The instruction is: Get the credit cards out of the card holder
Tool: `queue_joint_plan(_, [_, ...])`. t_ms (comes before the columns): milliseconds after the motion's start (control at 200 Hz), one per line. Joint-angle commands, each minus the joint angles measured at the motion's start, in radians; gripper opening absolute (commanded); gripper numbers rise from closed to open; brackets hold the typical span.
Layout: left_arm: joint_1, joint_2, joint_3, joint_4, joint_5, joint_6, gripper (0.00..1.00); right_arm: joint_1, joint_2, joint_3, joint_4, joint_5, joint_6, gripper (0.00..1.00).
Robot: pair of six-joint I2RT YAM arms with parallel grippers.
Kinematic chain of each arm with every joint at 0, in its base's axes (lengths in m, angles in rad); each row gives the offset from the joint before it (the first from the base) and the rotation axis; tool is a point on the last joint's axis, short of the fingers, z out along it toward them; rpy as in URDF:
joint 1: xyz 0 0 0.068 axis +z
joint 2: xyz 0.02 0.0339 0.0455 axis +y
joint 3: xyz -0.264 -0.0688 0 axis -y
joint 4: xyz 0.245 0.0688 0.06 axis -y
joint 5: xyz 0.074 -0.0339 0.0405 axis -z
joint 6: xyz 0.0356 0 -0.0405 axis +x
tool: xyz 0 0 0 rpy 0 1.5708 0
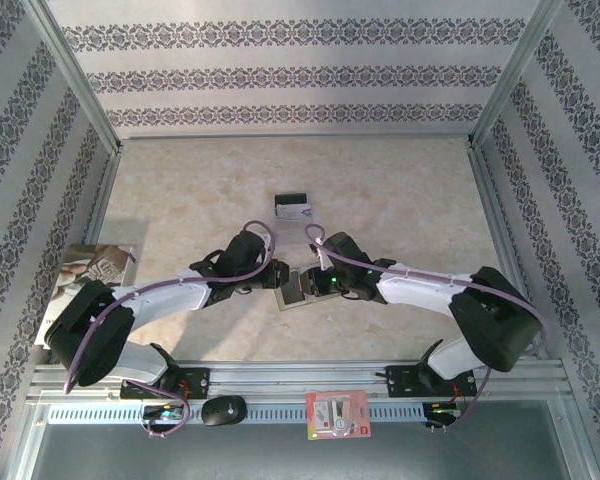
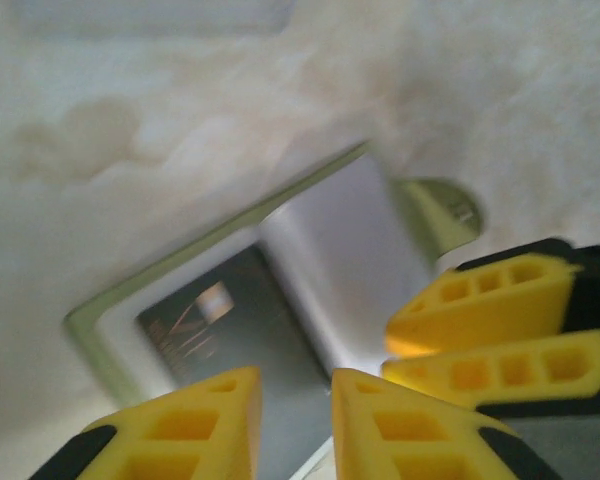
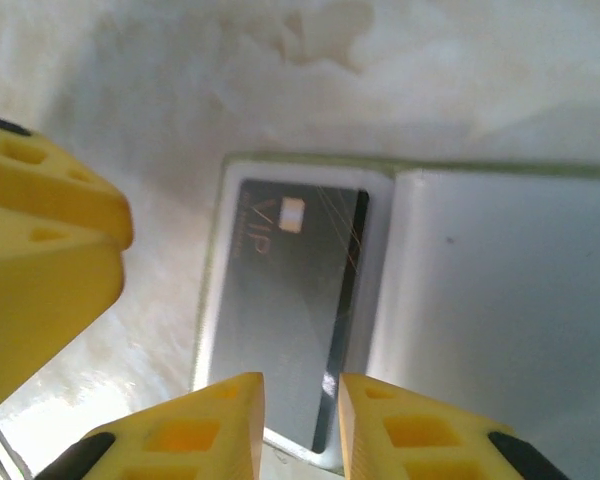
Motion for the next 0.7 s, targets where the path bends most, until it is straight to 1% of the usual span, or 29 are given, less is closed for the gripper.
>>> queue_joint_plan(0, [0.004, 0.019, -0.031, 0.000, -0.011, 0.016, 0.28, 0.007, 0.047, 0.002, 0.006, -0.011, 0.026, 0.24])
queue_joint_plan(45, [0.004, 0.031, -0.040, 0.014, -0.017, 0.017, 0.30, 0.007, 0.060, -0.001, -0.015, 0.021, 0.029, 0.23])
queue_joint_plan(200, [0.007, 0.092, -0.044, 0.044, -0.029, 0.030, 0.30, 0.011, 0.064, -0.001, -0.079, 0.114, 0.030, 0.21])
queue_joint_plan(275, [0.008, 0.103, -0.041, 0.057, -0.033, 0.043, 0.32, 0.014, 0.049, 0.002, -0.080, 0.111, 0.026, 0.23])
queue_joint_plan(345, [0.008, 0.110, -0.026, 0.033, -0.046, 0.064, 0.34, 0.026, 0.013, 0.006, -0.071, 0.113, 0.014, 0.26])
queue_joint_plan(500, [0.008, 0.122, -0.006, -0.021, -0.073, 0.094, 0.30, 0.045, -0.078, 0.035, -0.066, 0.130, -0.025, 0.31])
queue_joint_plan(590, [0.014, 0.137, -0.001, -0.038, -0.078, 0.100, 0.27, 0.033, -0.059, 0.090, -0.100, 0.110, -0.052, 0.32])
queue_joint_plan(695, [0.025, 0.158, -0.006, -0.028, -0.067, 0.102, 0.27, 0.024, -0.001, 0.147, -0.149, 0.112, -0.079, 0.31])
